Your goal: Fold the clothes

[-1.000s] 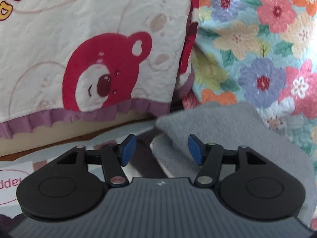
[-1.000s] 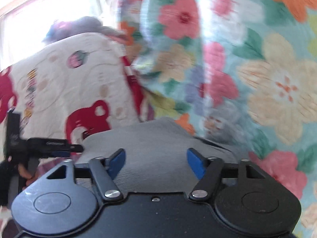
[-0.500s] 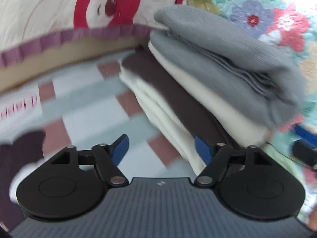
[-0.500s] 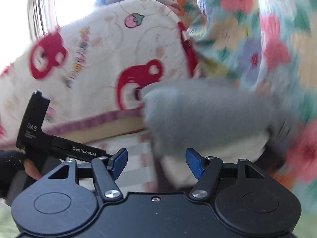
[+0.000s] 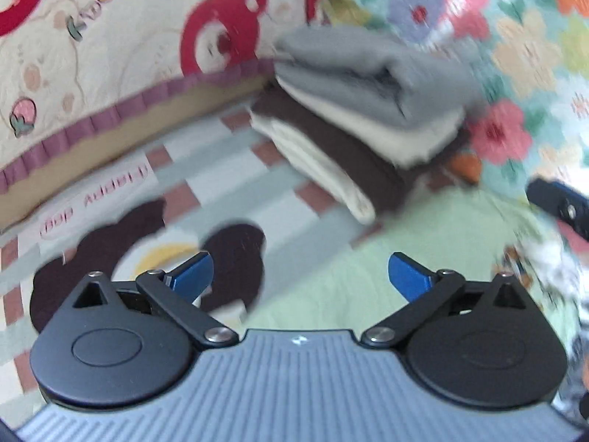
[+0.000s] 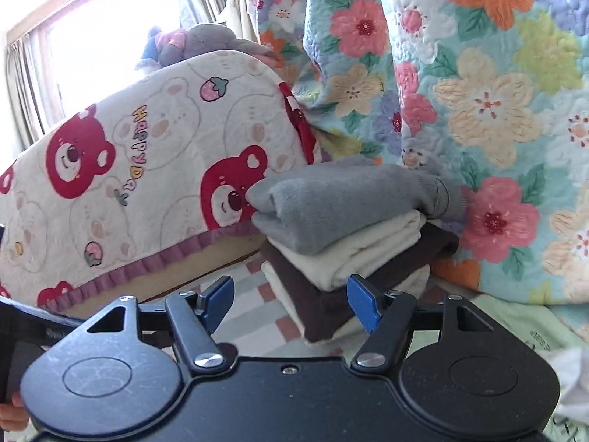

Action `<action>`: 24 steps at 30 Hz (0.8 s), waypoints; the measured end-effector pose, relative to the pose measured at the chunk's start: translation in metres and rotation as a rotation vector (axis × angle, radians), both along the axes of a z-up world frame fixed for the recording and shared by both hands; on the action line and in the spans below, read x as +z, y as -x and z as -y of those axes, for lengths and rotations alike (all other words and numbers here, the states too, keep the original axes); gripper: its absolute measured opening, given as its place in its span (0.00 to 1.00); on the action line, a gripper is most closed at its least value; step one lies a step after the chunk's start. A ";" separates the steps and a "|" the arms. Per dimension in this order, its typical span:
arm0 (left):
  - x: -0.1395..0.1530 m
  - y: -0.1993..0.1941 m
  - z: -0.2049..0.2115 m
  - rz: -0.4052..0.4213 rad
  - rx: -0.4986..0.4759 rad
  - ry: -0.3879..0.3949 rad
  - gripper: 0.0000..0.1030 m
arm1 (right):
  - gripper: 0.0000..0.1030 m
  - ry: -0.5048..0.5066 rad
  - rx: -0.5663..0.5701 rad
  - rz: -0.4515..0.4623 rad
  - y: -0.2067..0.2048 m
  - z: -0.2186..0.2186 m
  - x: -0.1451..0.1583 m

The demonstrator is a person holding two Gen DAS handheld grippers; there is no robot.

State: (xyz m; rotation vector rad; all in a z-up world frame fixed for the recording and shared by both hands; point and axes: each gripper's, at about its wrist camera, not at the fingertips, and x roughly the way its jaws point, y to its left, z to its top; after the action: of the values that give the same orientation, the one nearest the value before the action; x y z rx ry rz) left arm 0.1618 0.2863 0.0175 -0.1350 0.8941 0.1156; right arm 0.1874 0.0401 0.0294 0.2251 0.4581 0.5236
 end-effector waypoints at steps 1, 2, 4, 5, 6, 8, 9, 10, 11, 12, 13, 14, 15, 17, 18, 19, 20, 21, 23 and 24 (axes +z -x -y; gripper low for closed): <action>0.001 0.005 0.005 -0.007 -0.008 0.018 1.00 | 0.72 0.016 -0.006 -0.002 0.004 0.002 0.000; 0.001 0.011 0.009 -0.005 -0.010 0.037 1.00 | 0.72 0.032 -0.013 -0.004 0.008 0.003 0.001; 0.002 0.021 0.019 -0.002 -0.009 0.050 1.00 | 0.72 0.059 -0.021 -0.013 0.016 0.007 0.002; 0.003 0.026 0.025 -0.002 -0.011 0.046 1.00 | 0.72 0.063 -0.021 -0.022 0.019 0.010 0.004; 0.004 0.030 0.032 -0.001 -0.017 0.033 1.00 | 0.72 0.060 -0.017 -0.031 0.023 0.014 0.006; 0.007 0.039 0.045 0.007 -0.033 0.004 1.00 | 0.73 0.072 -0.018 -0.050 0.029 0.019 0.012; 0.009 0.043 0.051 0.017 -0.043 -0.005 1.00 | 0.74 0.083 -0.021 -0.060 0.033 0.021 0.015; 0.011 0.046 0.057 0.024 -0.051 -0.003 1.00 | 0.76 0.094 -0.024 -0.070 0.036 0.024 0.019; 0.012 0.050 0.061 0.029 -0.060 0.008 1.00 | 0.76 0.106 -0.027 -0.080 0.039 0.026 0.022; 0.013 0.053 0.065 0.029 -0.067 0.017 1.00 | 0.76 0.113 -0.031 -0.090 0.042 0.028 0.026; 0.012 0.055 0.068 0.026 -0.074 0.026 1.00 | 0.76 0.102 -0.035 -0.101 0.045 0.032 0.030; 0.012 0.056 0.071 0.022 -0.080 0.035 1.00 | 0.76 0.093 -0.039 -0.109 0.047 0.035 0.034; 0.013 0.057 0.074 0.020 -0.084 0.037 1.00 | 0.76 0.099 -0.039 -0.102 0.050 0.036 0.037; 0.015 0.058 0.080 0.023 -0.085 0.024 1.00 | 0.76 0.114 -0.038 -0.088 0.056 0.038 0.043; 0.015 0.059 0.082 0.024 -0.085 0.018 1.00 | 0.77 0.130 -0.037 -0.080 0.059 0.038 0.045; 0.016 0.059 0.085 0.025 -0.086 0.011 1.00 | 0.77 0.146 -0.036 -0.074 0.061 0.037 0.046; 0.017 0.059 0.087 0.027 -0.087 0.010 1.00 | 0.77 0.153 -0.035 -0.074 0.063 0.037 0.046; 0.018 0.060 0.088 0.029 -0.088 0.014 1.00 | 0.77 0.154 -0.033 -0.076 0.065 0.037 0.046; 0.018 0.060 0.090 0.030 -0.091 0.019 1.00 | 0.77 0.150 -0.029 -0.082 0.067 0.038 0.045; 0.018 0.060 0.091 0.029 -0.092 0.021 1.00 | 0.77 0.150 -0.029 -0.084 0.068 0.038 0.045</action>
State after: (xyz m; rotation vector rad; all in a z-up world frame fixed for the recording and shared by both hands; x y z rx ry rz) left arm 0.1023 0.1952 0.0359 -0.1151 0.8714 0.0184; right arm 0.1193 0.0020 0.0745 0.1094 0.5723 0.4504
